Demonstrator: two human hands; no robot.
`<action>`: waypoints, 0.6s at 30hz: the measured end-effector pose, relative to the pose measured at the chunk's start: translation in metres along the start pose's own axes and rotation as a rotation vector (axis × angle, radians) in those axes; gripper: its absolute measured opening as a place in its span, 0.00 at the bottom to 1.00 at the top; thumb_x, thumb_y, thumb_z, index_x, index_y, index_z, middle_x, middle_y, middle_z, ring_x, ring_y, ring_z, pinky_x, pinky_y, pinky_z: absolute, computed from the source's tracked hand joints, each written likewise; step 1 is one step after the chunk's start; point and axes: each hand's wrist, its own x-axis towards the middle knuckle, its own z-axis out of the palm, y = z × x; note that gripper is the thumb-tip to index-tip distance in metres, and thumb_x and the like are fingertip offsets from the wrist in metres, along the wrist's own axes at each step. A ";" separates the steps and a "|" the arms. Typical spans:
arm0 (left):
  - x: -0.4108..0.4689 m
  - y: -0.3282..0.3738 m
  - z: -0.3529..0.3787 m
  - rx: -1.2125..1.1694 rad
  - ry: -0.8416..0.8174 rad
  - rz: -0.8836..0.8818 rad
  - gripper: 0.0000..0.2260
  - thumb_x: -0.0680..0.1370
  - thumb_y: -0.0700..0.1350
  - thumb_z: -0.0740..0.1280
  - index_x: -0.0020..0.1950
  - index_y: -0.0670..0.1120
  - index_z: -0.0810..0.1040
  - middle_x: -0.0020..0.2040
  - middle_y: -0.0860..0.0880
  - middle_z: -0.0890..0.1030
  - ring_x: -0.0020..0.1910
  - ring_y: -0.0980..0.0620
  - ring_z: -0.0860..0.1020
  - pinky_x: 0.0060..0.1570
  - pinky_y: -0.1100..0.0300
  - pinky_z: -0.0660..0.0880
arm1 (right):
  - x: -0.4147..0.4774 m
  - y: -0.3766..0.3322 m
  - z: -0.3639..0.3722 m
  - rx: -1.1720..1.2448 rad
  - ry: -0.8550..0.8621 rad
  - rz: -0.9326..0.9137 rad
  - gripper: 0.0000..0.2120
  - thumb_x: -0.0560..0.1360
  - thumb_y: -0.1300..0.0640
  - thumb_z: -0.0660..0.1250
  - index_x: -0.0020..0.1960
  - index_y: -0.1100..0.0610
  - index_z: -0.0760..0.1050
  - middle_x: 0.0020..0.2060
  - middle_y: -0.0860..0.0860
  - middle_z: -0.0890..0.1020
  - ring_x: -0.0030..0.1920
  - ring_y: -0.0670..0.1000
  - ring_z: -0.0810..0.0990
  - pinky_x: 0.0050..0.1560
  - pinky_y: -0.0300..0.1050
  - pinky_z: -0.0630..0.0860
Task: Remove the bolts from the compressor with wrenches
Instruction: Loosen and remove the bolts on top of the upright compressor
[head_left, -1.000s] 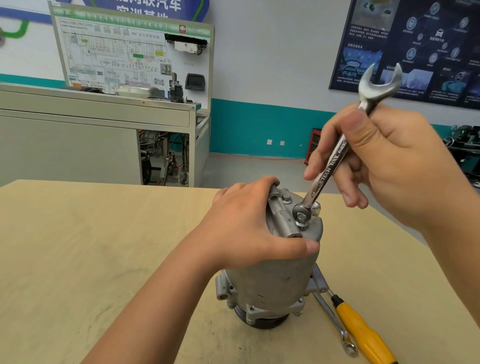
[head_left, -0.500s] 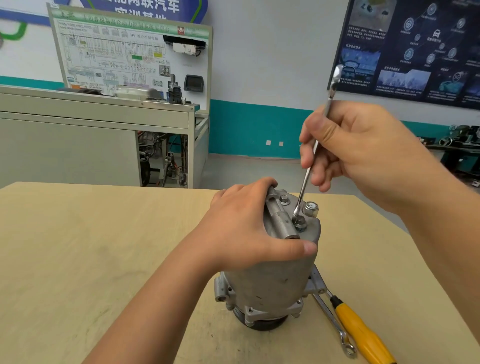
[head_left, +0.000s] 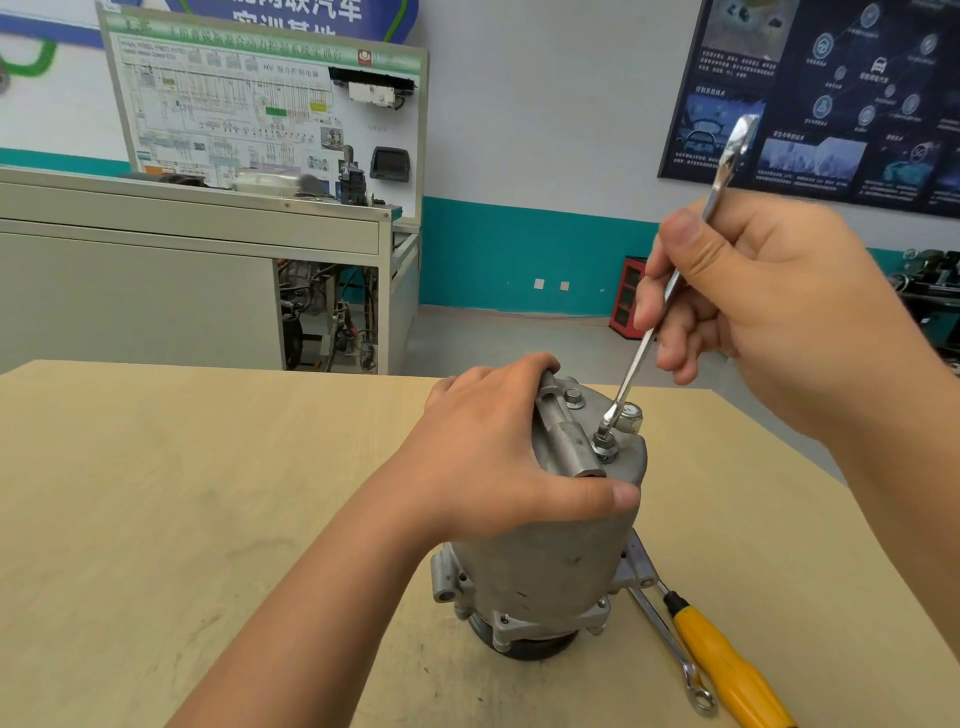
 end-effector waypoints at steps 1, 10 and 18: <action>0.000 0.000 0.000 0.000 0.001 0.002 0.47 0.57 0.75 0.61 0.72 0.56 0.58 0.56 0.61 0.65 0.56 0.58 0.64 0.60 0.56 0.63 | 0.000 0.001 -0.001 0.018 0.004 0.006 0.13 0.71 0.49 0.59 0.39 0.59 0.70 0.25 0.52 0.78 0.20 0.48 0.75 0.20 0.38 0.71; 0.000 0.000 0.001 -0.001 0.000 0.001 0.46 0.57 0.75 0.61 0.72 0.57 0.57 0.55 0.62 0.64 0.55 0.59 0.63 0.60 0.57 0.63 | -0.002 0.008 -0.005 0.117 0.015 0.048 0.13 0.70 0.48 0.59 0.39 0.59 0.69 0.25 0.51 0.78 0.20 0.47 0.73 0.19 0.37 0.69; 0.001 -0.001 0.001 -0.002 -0.004 -0.001 0.46 0.57 0.75 0.61 0.72 0.57 0.58 0.56 0.62 0.65 0.56 0.58 0.64 0.61 0.56 0.63 | -0.001 0.007 -0.006 0.112 0.001 0.024 0.13 0.70 0.47 0.59 0.39 0.58 0.69 0.25 0.51 0.78 0.20 0.47 0.73 0.19 0.36 0.69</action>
